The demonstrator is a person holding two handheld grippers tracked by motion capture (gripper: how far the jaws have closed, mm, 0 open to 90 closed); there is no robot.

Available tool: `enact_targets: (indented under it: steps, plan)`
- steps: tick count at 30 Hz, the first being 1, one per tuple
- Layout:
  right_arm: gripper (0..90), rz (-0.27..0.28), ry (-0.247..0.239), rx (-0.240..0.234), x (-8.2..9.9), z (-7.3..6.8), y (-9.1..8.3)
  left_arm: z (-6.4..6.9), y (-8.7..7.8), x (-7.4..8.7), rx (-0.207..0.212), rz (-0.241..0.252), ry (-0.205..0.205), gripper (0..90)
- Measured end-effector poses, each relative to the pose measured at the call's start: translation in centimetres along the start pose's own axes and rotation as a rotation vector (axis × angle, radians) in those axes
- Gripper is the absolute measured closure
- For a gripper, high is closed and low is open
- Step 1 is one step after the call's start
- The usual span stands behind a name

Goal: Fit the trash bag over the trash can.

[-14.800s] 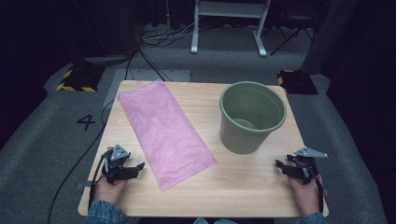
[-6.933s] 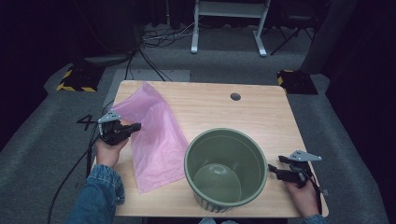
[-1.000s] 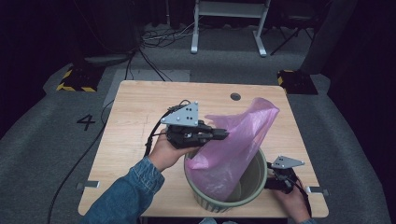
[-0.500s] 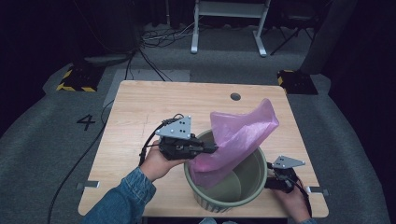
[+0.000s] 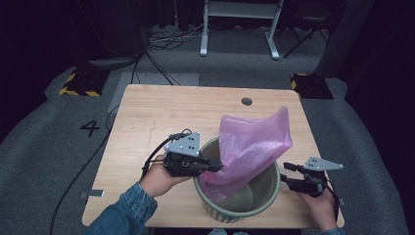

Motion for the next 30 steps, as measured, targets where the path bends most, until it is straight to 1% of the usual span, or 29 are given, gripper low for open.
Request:
enact_targets:
  steps: [2, 3, 4, 5, 6, 8, 9, 12, 14, 18, 20, 23, 25, 28, 30]
  plan:
    - [42.3, 0.028, 0.005, -0.028, -1.3, -0.3, -1.0, 0.1, 0.1, 0.2, 0.006, -0.010, -0.006, 89.5]
    - [42.0, 0.039, 0.004, -0.037, -2.0, -0.5, -1.6, 0.1, 0.1, 0.3, 0.006, -0.017, -0.007, 89.5]
    - [41.9, 0.044, -0.002, -0.039, -2.5, -0.6, -1.9, 0.1, 0.2, 0.5, 0.010, -0.028, -0.018, 89.5]
    - [41.9, 0.050, -0.013, -0.035, -3.1, -0.7, -2.3, 0.2, 0.2, 0.6, 0.015, -0.036, -0.021, 89.5]
    - [41.8, 0.051, -0.017, -0.033, -3.4, -0.8, -2.5, 0.3, 0.3, 0.8, 0.024, -0.046, -0.030, 89.5]
    - [41.6, 0.059, -0.025, -0.033, -4.2, -1.0, -3.0, 0.5, 0.5, 1.3, 0.040, -0.079, -0.038, 89.4]
    - [41.5, 0.063, -0.026, -0.034, -4.6, -1.1, -3.3, 0.6, 0.5, 1.5, 0.043, -0.088, -0.040, 89.4]
    - [41.2, 0.072, -0.031, -0.030, -5.3, -1.4, -3.8, 0.6, 0.5, 1.8, 0.045, -0.099, -0.048, 89.4]
    - [40.8, 0.088, -0.038, -0.037, -5.8, -1.8, -4.4, 0.6, 0.3, 1.9, 0.042, -0.088, -0.057, 89.4]
    - [38.8, 0.120, -0.037, -0.083, -6.8, -3.0, -5.5, 0.7, 0.3, 2.1, 0.038, -0.080, -0.063, 89.5]
    - [37.8, 0.124, -0.049, -0.095, -7.2, -3.6, -6.1, 0.8, 0.3, 2.2, 0.038, -0.083, -0.063, 89.4]
    - [36.3, 0.138, -0.055, -0.129, -8.0, -4.6, -6.8, 0.7, 0.3, 2.6, 0.036, -0.084, -0.071, 89.4]
    - [35.2, 0.142, -0.059, -0.155, -8.4, -5.4, -7.2, 0.7, 0.4, 2.6, 0.037, -0.072, -0.080, 89.4]
    - [33.9, 0.143, -0.066, -0.196, -8.9, -6.5, -7.6, 0.8, 0.4, 2.6, 0.041, -0.074, -0.075, 89.4]
    - [33.4, 0.140, -0.068, -0.213, -9.2, -7.0, -7.7, 0.9, 0.5, 2.6, 0.040, -0.086, -0.070, 89.4]
Point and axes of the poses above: each handheld gripper's, and its own axes: y roughly forward along the jaws, x roughly out of its underside, z roughly to its right, the point moved 9 cm from there along y, roughly forward along the jaws, and after that the axes turned 15 degrees about y, right-handed, at the moved point
